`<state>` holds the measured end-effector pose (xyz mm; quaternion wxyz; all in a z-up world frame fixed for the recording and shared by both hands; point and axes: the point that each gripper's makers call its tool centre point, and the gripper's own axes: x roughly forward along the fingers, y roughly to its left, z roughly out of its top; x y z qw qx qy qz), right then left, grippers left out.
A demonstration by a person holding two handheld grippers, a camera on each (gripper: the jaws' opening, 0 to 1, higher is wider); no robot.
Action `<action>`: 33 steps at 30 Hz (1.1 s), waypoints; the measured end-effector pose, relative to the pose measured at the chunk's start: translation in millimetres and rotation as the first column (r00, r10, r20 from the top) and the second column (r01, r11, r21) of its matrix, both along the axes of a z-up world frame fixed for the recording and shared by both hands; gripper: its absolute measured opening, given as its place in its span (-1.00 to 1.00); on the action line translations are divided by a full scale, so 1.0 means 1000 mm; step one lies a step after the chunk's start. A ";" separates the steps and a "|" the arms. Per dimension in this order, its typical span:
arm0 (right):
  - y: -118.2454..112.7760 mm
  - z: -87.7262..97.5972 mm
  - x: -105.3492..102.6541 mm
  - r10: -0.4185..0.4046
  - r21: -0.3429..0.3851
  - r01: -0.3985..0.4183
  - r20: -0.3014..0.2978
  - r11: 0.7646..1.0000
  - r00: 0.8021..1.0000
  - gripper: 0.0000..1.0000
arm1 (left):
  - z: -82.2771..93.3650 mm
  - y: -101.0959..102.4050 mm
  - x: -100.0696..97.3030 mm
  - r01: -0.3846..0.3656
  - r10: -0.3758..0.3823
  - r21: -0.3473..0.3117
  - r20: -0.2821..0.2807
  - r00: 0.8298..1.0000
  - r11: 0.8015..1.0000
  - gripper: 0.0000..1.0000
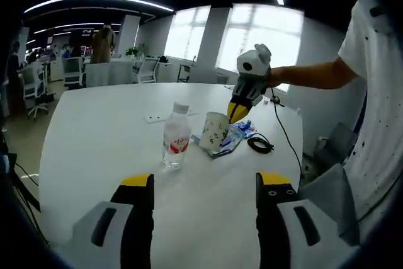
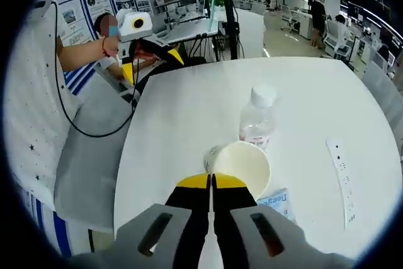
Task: Arrange the tabletop items into an orderly group along one side of the table until the central work area is clear of visible clutter.
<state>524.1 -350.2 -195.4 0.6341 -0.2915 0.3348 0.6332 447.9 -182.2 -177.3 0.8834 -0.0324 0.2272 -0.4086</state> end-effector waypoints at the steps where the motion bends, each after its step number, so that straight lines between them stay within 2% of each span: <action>1: -0.001 0.000 0.003 0.014 -0.018 -0.013 0.024 1.000 1.000 -1.00 | 0.000 0.001 0.000 -0.001 0.001 0.000 0.000 1.000 1.000 0.32; 2: -0.003 -0.001 0.008 0.035 -0.045 -0.032 0.058 0.998 0.998 -1.00 | -0.001 0.001 -0.001 -0.003 0.003 -0.001 -0.001 1.000 1.000 0.32; 6: -0.007 -0.008 0.017 0.095 -0.122 -0.082 0.113 0.989 0.989 -1.00 | -0.004 0.003 -0.002 -0.010 0.010 -0.005 -0.010 1.000 1.000 0.32; 13: -0.005 -0.017 0.026 0.189 -0.201 -0.154 0.170 0.967 0.967 -1.00 | -0.008 0.006 -0.003 -0.017 0.017 -0.006 -0.018 1.000 1.000 0.32; 18: -0.006 -0.030 0.032 0.311 -0.297 -0.241 0.217 0.924 0.925 -1.00 | -0.011 0.008 -0.001 -0.022 0.022 -0.006 -0.022 1.000 1.000 0.32; 19: -0.005 -0.034 0.033 0.342 -0.317 -0.261 0.235 0.912 0.910 -1.00 | -0.012 0.009 -0.001 -0.023 0.022 -0.005 -0.023 0.999 1.000 0.31; 26: -0.002 -0.053 0.032 0.424 -0.364 -0.329 0.223 0.871 0.878 -1.00 | -0.016 0.008 0.000 -0.024 0.024 -0.007 -0.036 0.999 1.000 0.31; 29: -0.001 -0.060 0.036 0.456 -0.383 -0.349 0.236 0.855 0.858 -1.00 | -0.018 0.008 0.000 -0.023 0.023 -0.006 -0.040 0.999 1.000 0.31; 33: 0.002 -0.067 0.036 0.486 -0.400 -0.372 0.235 0.838 0.842 -1.00 | -0.019 0.007 0.000 -0.026 0.026 -0.010 -0.045 0.999 1.000 0.31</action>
